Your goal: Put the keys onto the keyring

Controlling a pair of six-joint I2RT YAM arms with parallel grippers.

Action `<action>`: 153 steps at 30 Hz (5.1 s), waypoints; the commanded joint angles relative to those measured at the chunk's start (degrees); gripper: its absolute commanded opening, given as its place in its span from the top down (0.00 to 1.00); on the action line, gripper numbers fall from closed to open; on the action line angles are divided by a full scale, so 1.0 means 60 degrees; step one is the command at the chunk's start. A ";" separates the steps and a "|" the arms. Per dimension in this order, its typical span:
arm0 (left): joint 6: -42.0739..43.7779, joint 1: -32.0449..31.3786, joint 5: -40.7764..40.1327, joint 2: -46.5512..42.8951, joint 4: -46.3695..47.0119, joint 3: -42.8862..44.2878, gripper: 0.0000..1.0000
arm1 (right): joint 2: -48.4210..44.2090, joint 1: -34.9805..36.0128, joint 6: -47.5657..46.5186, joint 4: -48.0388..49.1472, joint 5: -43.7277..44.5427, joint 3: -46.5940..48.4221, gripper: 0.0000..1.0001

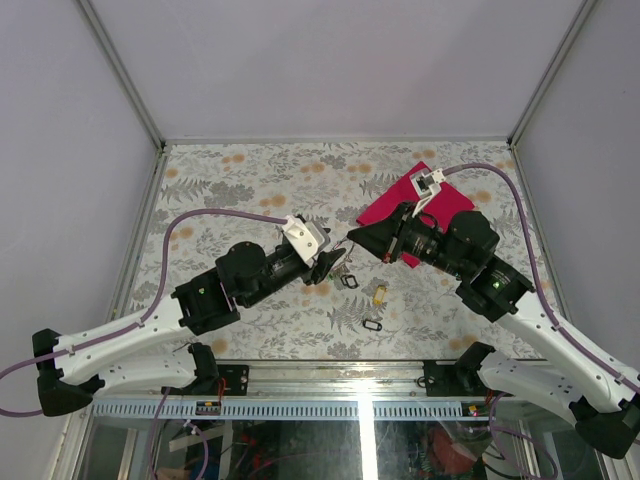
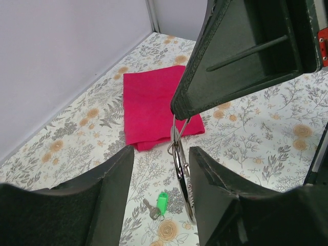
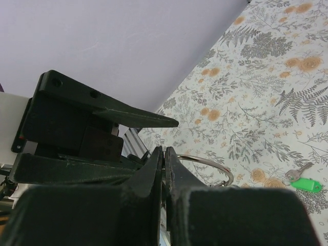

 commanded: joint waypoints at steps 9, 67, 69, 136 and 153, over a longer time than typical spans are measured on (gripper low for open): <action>0.0680 -0.0040 -0.0005 0.0177 0.0368 0.0400 0.55 | -0.0061 0.0045 -0.0503 -0.0002 -0.0225 0.0573 1.00; 0.2215 -0.0076 0.0439 0.0331 0.0384 0.0129 0.84 | 0.0009 0.0047 -0.0225 -0.0557 -0.0118 0.0957 1.00; 0.2236 -0.0097 0.0430 0.0310 0.0379 0.0136 0.85 | 0.0029 0.0046 -0.0226 -0.0560 -0.0133 0.0953 1.00; -0.0127 -0.0123 -0.1860 0.0985 -0.1094 0.0444 1.00 | 0.1332 -0.0013 -0.0311 -0.4823 0.4015 -0.1986 0.56; -0.0244 -0.0121 -0.2006 0.0966 -0.1345 0.0485 1.00 | 0.4907 -0.1619 -0.1976 -0.3758 0.2341 -0.1464 0.64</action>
